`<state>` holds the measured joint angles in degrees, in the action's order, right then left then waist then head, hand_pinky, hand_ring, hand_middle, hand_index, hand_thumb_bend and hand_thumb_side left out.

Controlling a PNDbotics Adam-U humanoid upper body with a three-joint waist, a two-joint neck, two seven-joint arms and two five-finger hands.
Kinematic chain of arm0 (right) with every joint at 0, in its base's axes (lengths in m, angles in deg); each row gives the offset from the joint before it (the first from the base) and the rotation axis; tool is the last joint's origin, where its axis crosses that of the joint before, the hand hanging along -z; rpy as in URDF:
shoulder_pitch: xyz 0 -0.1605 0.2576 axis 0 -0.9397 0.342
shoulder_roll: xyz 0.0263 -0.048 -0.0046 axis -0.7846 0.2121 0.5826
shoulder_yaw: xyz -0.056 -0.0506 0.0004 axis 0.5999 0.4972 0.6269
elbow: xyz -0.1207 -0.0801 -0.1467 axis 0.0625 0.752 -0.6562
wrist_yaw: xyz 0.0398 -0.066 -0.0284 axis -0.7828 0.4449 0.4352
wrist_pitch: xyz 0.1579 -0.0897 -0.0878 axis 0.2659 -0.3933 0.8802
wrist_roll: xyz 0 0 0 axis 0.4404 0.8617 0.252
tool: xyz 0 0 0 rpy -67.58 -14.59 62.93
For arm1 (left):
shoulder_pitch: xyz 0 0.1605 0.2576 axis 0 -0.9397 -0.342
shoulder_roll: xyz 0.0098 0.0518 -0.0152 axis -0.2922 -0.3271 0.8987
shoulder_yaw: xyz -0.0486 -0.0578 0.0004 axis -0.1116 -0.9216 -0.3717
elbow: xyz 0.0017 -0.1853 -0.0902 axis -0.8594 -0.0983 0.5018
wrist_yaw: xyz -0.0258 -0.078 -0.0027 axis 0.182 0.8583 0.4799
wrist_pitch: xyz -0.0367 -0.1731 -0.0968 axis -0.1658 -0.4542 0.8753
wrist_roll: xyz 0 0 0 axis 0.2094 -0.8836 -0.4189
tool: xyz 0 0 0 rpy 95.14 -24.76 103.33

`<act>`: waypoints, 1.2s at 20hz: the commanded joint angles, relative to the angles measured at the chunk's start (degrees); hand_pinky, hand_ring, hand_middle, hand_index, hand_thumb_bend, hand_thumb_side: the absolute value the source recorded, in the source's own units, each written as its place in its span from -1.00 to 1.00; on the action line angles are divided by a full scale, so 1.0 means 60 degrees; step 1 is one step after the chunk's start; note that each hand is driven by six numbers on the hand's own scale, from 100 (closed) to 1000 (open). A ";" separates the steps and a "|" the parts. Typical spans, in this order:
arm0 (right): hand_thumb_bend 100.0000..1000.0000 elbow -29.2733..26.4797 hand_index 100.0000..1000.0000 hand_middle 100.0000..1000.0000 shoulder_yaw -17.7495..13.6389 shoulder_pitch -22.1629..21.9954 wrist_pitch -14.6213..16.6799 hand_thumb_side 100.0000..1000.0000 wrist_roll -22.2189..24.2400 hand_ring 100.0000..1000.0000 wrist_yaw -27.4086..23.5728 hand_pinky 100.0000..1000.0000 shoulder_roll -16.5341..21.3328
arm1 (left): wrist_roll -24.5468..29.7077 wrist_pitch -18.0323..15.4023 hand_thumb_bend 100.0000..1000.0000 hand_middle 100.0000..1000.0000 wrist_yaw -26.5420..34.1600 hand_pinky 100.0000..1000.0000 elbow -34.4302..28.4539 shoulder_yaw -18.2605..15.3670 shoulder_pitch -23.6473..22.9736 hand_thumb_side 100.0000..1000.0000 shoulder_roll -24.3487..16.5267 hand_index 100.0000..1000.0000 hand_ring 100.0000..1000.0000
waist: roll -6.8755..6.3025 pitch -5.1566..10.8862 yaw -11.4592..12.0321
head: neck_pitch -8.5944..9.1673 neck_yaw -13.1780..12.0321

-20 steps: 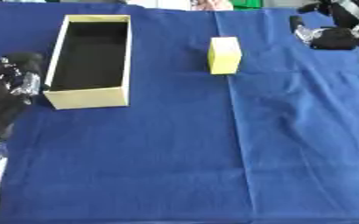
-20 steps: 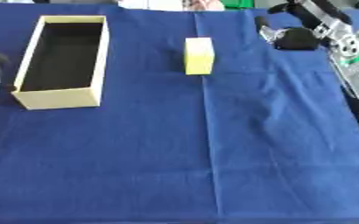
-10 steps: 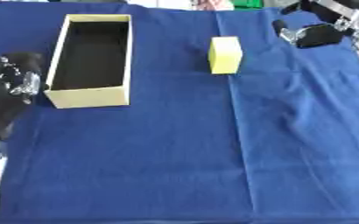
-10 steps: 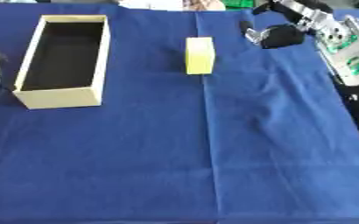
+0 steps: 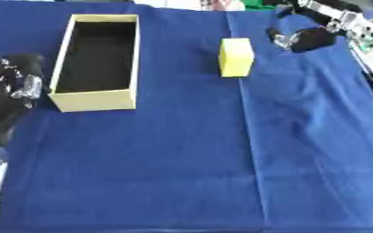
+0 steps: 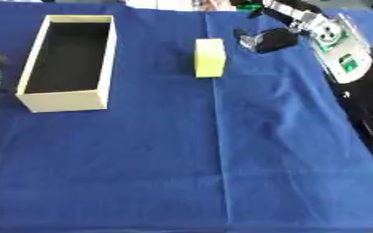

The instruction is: Pick up objects on the table and place them in the box.

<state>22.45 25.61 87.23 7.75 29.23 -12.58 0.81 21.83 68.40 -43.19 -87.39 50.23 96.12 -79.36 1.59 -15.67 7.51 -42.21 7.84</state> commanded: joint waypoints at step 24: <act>-0.78 0.1380 0.96 0.88 0.0057 0.0771 0.0612 -0.35 0.0103 1.00 0.2272 0.92 -0.0723 | 0.0075 -0.0007 -1.00 0.32 0.0071 0.00 -0.0149 0.0037 0.0172 -0.68 -0.0080 0.34 0.64 | 0.0048 0.0189 0.0141 | -0.0050 0.0113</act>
<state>30.92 26.68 90.41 11.28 29.71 0.34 -4.32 22.13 68.44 -43.17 -87.38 50.52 96.22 -79.35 2.04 -15.67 8.30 -42.23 8.35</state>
